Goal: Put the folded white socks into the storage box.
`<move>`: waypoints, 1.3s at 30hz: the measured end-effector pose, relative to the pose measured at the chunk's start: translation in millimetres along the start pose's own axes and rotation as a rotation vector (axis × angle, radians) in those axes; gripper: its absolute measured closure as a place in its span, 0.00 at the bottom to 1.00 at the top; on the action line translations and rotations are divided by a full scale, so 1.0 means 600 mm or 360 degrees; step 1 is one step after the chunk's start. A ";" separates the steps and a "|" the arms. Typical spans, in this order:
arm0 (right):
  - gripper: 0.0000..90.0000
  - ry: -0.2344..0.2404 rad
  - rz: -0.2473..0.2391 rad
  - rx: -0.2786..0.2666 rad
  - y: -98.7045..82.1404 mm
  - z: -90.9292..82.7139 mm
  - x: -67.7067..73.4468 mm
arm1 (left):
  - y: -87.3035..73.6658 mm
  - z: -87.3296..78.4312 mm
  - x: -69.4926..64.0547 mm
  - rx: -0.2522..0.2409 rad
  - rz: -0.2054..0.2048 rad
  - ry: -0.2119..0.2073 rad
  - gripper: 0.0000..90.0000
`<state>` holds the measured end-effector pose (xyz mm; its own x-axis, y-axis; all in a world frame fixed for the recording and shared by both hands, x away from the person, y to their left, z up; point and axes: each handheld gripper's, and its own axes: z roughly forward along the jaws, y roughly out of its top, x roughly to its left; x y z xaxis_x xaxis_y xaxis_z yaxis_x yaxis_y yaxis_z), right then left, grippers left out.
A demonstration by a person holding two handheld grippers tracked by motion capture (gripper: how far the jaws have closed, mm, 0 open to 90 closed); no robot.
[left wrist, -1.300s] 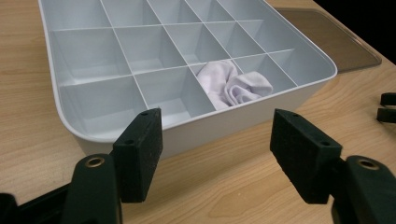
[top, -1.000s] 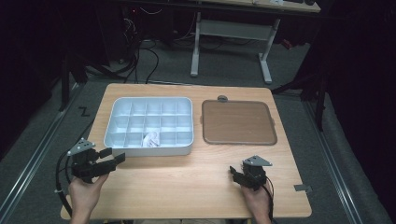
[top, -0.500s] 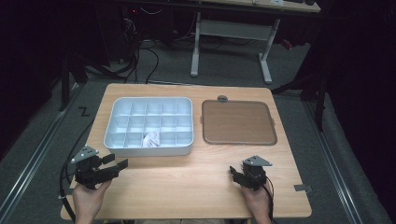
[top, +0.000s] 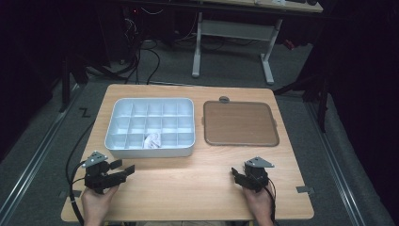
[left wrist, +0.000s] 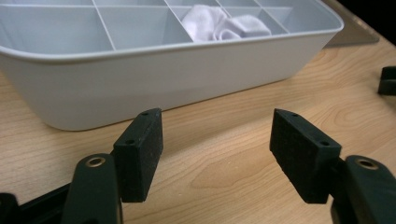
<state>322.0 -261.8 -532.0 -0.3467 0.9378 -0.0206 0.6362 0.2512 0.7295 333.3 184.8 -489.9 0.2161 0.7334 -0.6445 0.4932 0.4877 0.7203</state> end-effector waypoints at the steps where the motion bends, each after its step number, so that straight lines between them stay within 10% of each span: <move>1: 0.44 0.0000 0.0000 0.0000 0.000 0.000 0.000 | -0.007 0.004 0.000 0.0010 0.0025 0.0011 0.39; 15: 0.44 0.0000 0.0001 0.0000 0.000 0.000 0.000 | -0.051 0.046 0.012 0.0064 0.0120 0.0066 0.39; 39: 0.44 -0.0004 0.0004 0.0000 0.000 0.000 0.000 | -0.096 0.084 0.011 0.0122 0.0467 0.0066 0.29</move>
<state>322.2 -261.7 -532.0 -0.3436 0.9389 -0.0205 0.6370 0.2491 0.7295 348.9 137.2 -548.7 0.3251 0.8571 -0.3996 0.4773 0.2161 0.8518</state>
